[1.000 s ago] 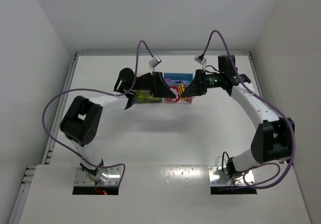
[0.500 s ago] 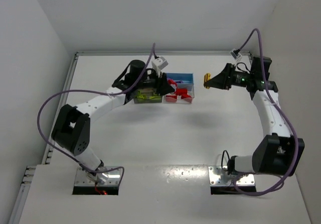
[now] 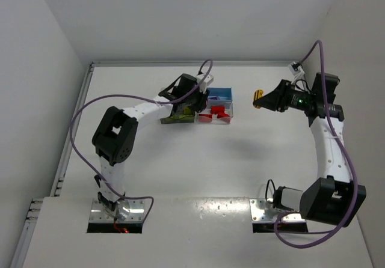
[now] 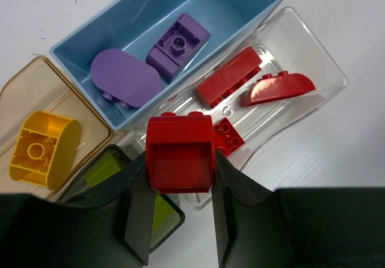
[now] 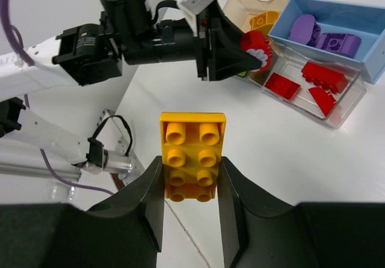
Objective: Sort the legos into containers by color
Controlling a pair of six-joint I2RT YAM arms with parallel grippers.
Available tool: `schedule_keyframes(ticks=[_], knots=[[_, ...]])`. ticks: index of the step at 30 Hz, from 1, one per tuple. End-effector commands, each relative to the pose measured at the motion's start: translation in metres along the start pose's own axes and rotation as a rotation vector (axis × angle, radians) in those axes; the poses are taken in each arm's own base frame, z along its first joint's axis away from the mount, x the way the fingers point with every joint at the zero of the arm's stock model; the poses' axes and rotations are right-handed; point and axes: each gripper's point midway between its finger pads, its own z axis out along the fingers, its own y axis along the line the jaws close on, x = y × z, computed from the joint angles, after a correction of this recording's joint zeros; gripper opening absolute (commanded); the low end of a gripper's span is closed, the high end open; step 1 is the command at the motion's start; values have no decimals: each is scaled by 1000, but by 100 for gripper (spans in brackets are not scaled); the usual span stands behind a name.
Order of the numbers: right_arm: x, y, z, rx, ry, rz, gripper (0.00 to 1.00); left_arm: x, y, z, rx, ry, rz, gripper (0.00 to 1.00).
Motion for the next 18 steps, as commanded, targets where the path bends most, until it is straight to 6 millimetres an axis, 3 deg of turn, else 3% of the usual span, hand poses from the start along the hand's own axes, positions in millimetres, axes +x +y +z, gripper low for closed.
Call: schedule_keyframes(ticks=[1,6,10,14,15,16,17,18], knots=[[-2,3,-4,19,-17,-39,0,-18,5,5,-48,-30,19,26],[-2,-1,-4,38,-20,-39,0,-14,4,14,-39,-18,8,58],[-4,-9,1,68,-10,-24,0,-24,-6,10,10,-38,-21,60],[-7,-19,10,89,11,-53,0,-55,-13,-13,23,-135,-72,62],[-11,-20,13,108,16,-76,0,-78,-12,-31,29,-201,-81,62],[-12,-25,20,117,31,-88,0,-84,-10,-41,28,-230,-124,64],[-9,-24,32,132,63,-107,0,-95,1,-53,-10,-271,-154,75],[-17,-21,39,132,67,-153,0,-107,8,-65,-38,-305,-186,80]])
